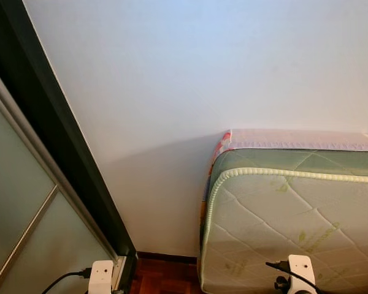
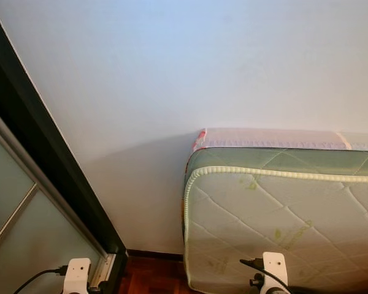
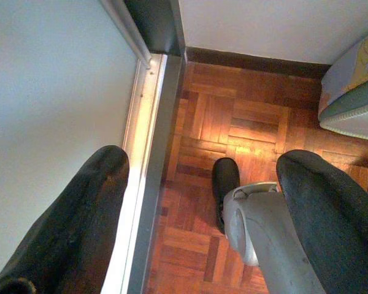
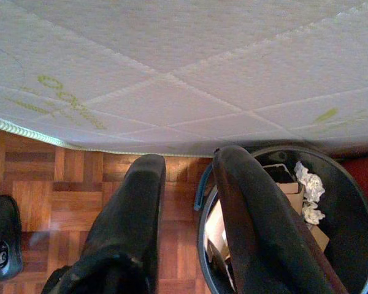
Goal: Clean up the room
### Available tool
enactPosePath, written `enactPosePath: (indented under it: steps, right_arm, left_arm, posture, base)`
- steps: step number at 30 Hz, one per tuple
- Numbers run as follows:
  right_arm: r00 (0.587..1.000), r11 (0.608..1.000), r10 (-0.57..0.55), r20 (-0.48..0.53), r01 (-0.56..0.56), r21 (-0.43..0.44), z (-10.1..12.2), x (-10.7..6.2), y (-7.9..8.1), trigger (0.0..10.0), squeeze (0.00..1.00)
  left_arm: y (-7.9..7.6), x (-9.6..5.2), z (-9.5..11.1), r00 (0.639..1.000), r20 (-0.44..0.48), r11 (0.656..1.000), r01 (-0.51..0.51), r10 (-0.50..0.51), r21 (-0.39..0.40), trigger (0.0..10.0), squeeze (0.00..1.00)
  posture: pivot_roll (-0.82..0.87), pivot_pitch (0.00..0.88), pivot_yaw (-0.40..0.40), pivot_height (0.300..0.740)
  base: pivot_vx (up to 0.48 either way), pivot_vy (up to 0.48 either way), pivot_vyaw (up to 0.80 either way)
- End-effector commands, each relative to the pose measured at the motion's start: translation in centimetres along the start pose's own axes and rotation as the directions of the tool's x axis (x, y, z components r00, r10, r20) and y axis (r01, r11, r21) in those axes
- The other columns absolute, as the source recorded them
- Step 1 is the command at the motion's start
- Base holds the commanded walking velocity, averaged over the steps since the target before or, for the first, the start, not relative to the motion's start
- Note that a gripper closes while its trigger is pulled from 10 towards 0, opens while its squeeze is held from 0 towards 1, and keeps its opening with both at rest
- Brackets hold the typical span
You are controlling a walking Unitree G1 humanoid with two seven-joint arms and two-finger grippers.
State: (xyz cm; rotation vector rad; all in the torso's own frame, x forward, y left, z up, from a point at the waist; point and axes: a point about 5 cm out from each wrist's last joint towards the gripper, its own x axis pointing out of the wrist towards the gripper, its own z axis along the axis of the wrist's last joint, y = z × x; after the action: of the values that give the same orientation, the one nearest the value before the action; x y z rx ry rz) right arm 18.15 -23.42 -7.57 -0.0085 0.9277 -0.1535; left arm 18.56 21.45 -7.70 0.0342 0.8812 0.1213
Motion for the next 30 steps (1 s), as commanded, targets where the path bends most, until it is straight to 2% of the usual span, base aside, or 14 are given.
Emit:
enactPosePath:
  steps: [1,17,21,23,26,30]
  right_arm:
    - [0.996,0.989,0.088,0.027,-0.091,0.117,-0.4,0.0,2.5,10.0,0.00]
    - [0.996,0.989,0.088,0.027,-0.091,0.117,-0.4,0.0,2.5,10.0,0.00]
    - [0.996,0.987,0.086,0.005,-0.085,0.136,-1.7,-0.3,2.3,10.0,0.00]
    - [0.996,0.987,0.087,0.002,-0.087,0.137,-1.8,-0.3,2.4,10.0,0.00]
    - [0.996,0.987,0.088,0.001,-0.087,0.137,-1.9,-0.3,2.4,10.0,0.00]
    - [0.996,0.986,0.089,0.000,-0.088,0.143,-2.1,-0.4,2.3,10.0,0.00]
  left_arm:
    - [0.0,0.1,-0.1,0.994,-0.060,0.996,0.086,-0.086,-0.011,10.0,0.00]
    - [0.0,0.1,-0.1,0.994,-0.060,0.996,0.086,-0.086,-0.011,10.0,0.00]
    - [1.6,-0.5,-1.3,0.994,-0.071,0.996,0.088,-0.087,0.003,10.0,0.00]
    - [1.7,-0.5,-1.5,0.993,-0.072,0.996,0.089,-0.089,0.004,10.0,0.00]
    - [1.7,-0.6,-1.6,0.993,-0.074,0.996,0.091,-0.090,0.004,10.0,0.00]
    - [0.7,-0.6,-2.0,0.991,-0.085,0.994,0.106,-0.105,0.005,10.0,0.00]
  posture:
    - [-0.10,0.184,0.033,0.740]
    - [-0.10,0.184,0.033,0.740]
    - [-0.09,0.156,0.050,0.740]
    - [-0.09,0.155,0.050,0.740]
    - [-0.09,0.155,0.050,0.740]
    - [-0.09,0.155,0.051,0.740]
  base:
    - [0.000,0.000,0.00]
    - [0.000,0.000,0.00]
    - [0.000,0.000,0.00]
    - [0.000,0.000,0.00]
    - [0.000,0.000,0.00]
    - [0.000,0.000,0.00]
